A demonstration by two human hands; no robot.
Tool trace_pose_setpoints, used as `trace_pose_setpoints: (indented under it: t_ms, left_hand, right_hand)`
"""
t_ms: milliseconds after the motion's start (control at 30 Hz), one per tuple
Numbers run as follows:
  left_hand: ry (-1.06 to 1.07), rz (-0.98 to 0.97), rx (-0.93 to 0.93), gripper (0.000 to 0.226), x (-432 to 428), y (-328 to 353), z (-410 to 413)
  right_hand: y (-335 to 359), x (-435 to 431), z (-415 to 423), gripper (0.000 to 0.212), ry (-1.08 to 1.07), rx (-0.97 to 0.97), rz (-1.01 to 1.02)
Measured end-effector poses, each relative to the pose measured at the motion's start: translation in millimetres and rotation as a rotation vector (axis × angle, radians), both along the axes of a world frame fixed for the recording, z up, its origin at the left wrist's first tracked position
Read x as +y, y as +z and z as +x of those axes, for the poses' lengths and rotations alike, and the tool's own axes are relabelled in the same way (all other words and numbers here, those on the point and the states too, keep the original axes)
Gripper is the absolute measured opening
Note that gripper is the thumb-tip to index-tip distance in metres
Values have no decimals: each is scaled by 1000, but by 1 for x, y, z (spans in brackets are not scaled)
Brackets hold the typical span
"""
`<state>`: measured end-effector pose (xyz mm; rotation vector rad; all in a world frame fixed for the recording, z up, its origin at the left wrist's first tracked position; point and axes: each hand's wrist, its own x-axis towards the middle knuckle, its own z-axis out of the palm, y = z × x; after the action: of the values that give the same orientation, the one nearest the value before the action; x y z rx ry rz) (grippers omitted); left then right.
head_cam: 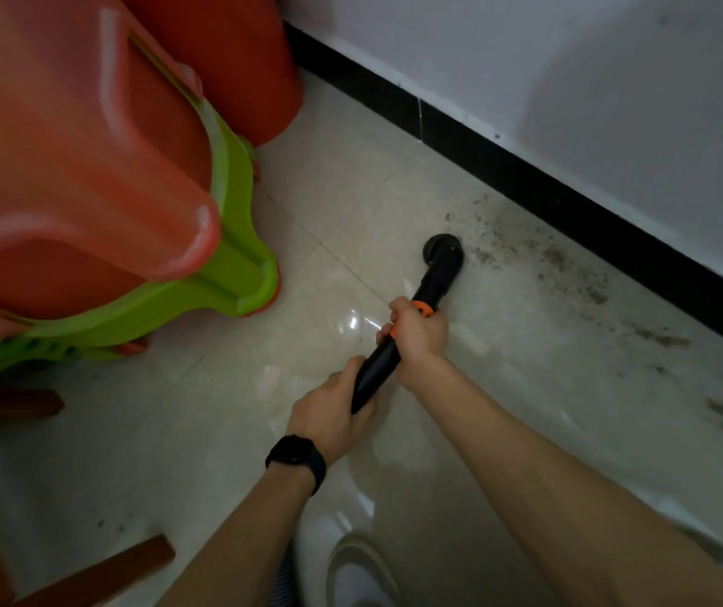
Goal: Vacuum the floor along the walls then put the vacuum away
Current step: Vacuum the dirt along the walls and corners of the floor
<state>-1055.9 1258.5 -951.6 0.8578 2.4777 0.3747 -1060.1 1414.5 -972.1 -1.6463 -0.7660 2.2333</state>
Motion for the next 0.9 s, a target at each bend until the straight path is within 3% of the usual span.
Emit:
trace_pose_setpoints:
  t_ms: [533,900]
  left_hand:
    - [32,7,36,40,44,-26,-2]
    - [-108,-35,55,36,81,-20,-40]
  right_hand:
    - [-7,44,-13,14,115,-1,96]
    - [-4,79,-29,18,-33,30,71]
